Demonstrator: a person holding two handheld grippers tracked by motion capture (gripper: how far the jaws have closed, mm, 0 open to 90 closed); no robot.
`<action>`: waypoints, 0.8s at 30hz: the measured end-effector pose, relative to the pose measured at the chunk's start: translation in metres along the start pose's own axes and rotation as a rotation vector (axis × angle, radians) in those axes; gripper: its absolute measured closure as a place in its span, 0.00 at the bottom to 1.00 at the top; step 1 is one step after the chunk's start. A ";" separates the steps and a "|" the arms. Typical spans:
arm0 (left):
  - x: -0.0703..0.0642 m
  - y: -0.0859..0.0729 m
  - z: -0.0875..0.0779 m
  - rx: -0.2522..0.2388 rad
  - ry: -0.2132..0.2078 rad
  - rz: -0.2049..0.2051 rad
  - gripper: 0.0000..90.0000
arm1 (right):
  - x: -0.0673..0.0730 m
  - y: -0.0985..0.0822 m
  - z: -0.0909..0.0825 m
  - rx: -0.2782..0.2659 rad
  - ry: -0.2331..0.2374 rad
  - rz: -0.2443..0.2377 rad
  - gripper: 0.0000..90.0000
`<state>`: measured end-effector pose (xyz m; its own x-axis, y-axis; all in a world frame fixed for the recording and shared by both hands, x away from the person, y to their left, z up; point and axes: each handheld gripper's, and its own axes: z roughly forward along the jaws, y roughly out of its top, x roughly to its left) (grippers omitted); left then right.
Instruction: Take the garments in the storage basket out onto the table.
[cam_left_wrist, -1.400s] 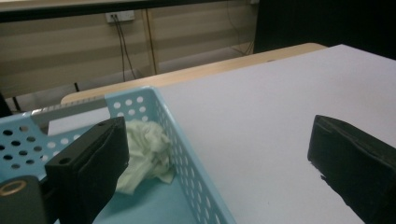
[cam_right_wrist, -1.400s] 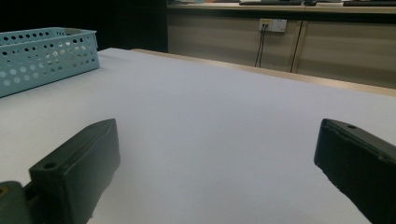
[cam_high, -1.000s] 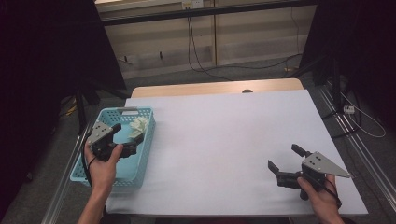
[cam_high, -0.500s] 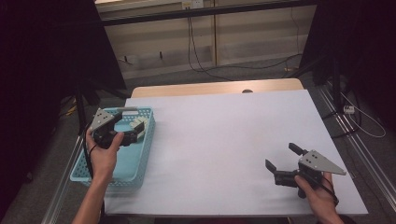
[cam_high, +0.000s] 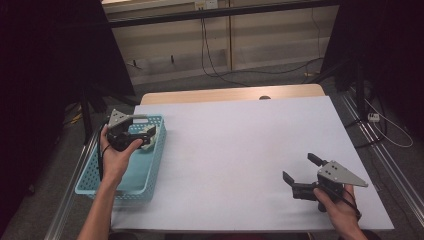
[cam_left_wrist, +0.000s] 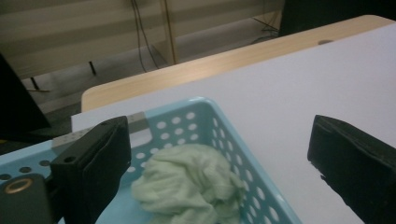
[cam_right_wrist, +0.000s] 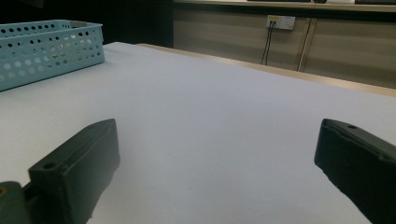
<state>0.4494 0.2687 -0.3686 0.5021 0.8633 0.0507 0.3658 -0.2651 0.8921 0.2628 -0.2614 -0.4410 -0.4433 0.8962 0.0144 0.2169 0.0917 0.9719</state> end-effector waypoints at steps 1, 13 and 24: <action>0.005 0.002 0.003 0.005 0.011 -0.022 0.07 | 0.000 0.000 0.000 0.000 0.002 -0.003 0.00; 0.022 0.004 0.025 0.089 0.057 -0.038 0.06 | 0.001 0.000 0.000 0.001 0.010 -0.011 0.00; 0.027 -0.011 0.047 0.245 0.058 -0.070 0.09 | 0.001 -0.001 0.001 0.012 0.019 -0.016 0.00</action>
<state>0.4958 0.2751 -0.3977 0.4260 0.9044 0.0242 0.5806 -0.2937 0.7594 0.2628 -0.2603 -0.4417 -0.4634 0.8861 0.0034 0.2201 0.1114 0.9691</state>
